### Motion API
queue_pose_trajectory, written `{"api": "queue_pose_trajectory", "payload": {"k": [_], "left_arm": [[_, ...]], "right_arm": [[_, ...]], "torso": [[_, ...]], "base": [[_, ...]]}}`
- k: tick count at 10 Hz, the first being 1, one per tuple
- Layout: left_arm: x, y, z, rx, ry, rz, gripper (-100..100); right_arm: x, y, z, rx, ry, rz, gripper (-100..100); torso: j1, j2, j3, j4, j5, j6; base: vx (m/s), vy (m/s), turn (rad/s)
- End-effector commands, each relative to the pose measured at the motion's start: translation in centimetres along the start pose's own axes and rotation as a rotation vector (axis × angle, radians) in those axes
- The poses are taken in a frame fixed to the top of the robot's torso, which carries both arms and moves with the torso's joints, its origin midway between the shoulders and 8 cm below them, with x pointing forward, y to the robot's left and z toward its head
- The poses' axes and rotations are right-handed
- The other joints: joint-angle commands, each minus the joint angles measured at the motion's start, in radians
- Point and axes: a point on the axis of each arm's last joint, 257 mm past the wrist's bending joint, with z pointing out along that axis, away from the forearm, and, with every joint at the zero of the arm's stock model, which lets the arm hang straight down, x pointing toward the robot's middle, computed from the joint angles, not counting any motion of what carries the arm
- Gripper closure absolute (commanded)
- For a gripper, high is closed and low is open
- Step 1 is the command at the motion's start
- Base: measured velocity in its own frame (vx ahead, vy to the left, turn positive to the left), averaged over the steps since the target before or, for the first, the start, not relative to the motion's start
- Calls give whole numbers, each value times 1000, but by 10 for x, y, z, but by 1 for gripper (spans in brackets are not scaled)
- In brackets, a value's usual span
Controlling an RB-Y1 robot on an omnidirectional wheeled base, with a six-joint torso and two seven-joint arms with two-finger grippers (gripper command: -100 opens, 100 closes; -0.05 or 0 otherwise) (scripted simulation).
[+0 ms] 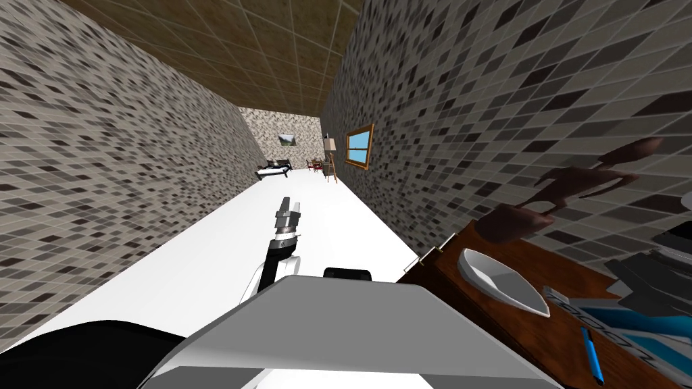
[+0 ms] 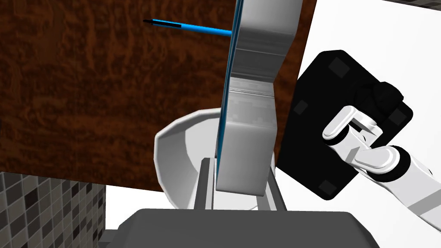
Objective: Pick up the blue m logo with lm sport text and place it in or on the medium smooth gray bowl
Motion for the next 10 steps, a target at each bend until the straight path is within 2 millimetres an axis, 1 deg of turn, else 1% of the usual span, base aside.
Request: {"api": "queue_pose_trajectory", "payload": {"k": [1,4,6,7,8,10], "left_arm": [[0,0,0,0,0,0,0],[0,0,0,0,0,0,0],[0,0,0,0,0,0,0],[0,0,0,0,0,0,0],[0,0,0,0,0,0,0],[0,0,0,0,0,0,0]], "right_arm": [[-3,2,-13,-1,0,3,100],[-8,12,-46,-2,-4,10,100],[-10,17,-62,-3,-5,15,100],[-8,14,-56,-1,-6,13,100],[-9,15,-58,-1,-7,14,-100],[-9,15,-58,-1,-7,13,-100]], "torso": [[0,0,0,0,0,0],[1,0,0,0,1,0],[2,-1,-1,0,2,0],[3,0,0,0,2,0],[1,4,2,0,1,1],[-1,10,6,2,0,1]], "base": [[123,53,22],[138,29,36],[153,33,29],[59,17,12],[13,4,4],[3,1,1]]}}
